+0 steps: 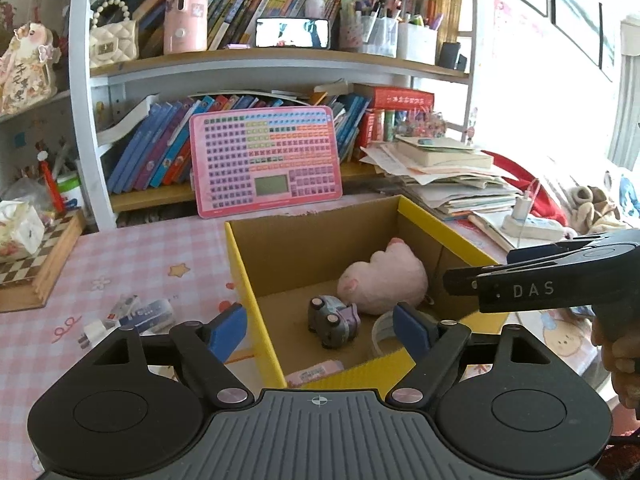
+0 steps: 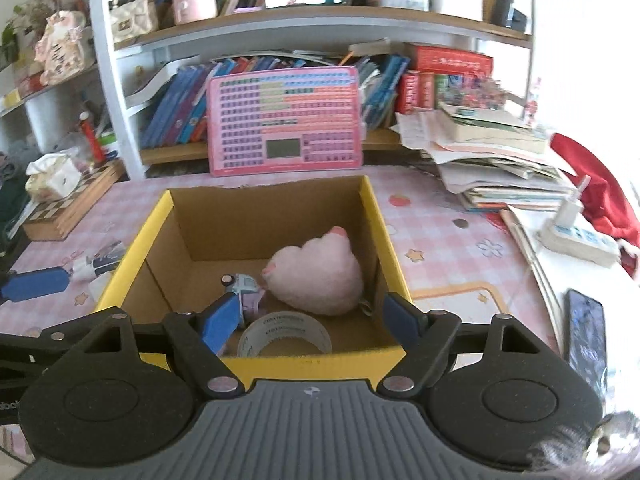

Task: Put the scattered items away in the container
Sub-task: 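Withdraw both open tools from the box back over the table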

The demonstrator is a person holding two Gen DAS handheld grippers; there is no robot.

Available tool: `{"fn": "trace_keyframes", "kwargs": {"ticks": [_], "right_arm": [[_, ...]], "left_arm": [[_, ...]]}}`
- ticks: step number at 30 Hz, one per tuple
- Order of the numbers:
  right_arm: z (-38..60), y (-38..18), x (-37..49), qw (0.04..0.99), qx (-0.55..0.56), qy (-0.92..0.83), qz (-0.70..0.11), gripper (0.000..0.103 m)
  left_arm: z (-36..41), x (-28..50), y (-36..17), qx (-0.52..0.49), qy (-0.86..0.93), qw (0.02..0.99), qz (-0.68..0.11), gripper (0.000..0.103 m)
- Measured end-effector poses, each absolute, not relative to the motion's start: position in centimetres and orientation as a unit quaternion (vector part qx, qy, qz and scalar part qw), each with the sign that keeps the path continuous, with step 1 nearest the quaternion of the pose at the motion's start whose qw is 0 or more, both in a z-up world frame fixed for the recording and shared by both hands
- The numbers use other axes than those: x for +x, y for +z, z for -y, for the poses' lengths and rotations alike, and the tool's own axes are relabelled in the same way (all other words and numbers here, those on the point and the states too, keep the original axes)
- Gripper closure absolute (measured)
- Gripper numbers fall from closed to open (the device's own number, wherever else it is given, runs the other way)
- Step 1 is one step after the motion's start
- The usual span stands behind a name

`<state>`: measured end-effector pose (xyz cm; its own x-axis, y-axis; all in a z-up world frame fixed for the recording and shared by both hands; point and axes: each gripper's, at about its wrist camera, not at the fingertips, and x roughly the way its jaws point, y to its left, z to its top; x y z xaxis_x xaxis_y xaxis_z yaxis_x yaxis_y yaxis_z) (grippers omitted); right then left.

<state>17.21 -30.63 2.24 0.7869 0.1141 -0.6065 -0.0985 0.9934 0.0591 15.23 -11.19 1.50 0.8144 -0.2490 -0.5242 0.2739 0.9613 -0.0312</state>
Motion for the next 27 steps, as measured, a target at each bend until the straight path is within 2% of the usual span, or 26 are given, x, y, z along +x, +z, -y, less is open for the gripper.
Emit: {"fn": "trace_keyframes", "kwargs": {"ticks": [15, 27], "right_arm": [[26.3, 2.1, 9.7, 0.949, -0.006, -0.004, -0.316, 0.019], [23.2, 1.9, 6.5, 0.949, -0.010, -0.020, -0.314, 0.013]], "left_arm": [[6.5, 10.2, 2.0, 0.016, -0.168, 0.948, -0.269, 0.020], [3.1, 7.6, 1.8, 0.013, -0.169, 0.948, -0.271, 0.016]]}}
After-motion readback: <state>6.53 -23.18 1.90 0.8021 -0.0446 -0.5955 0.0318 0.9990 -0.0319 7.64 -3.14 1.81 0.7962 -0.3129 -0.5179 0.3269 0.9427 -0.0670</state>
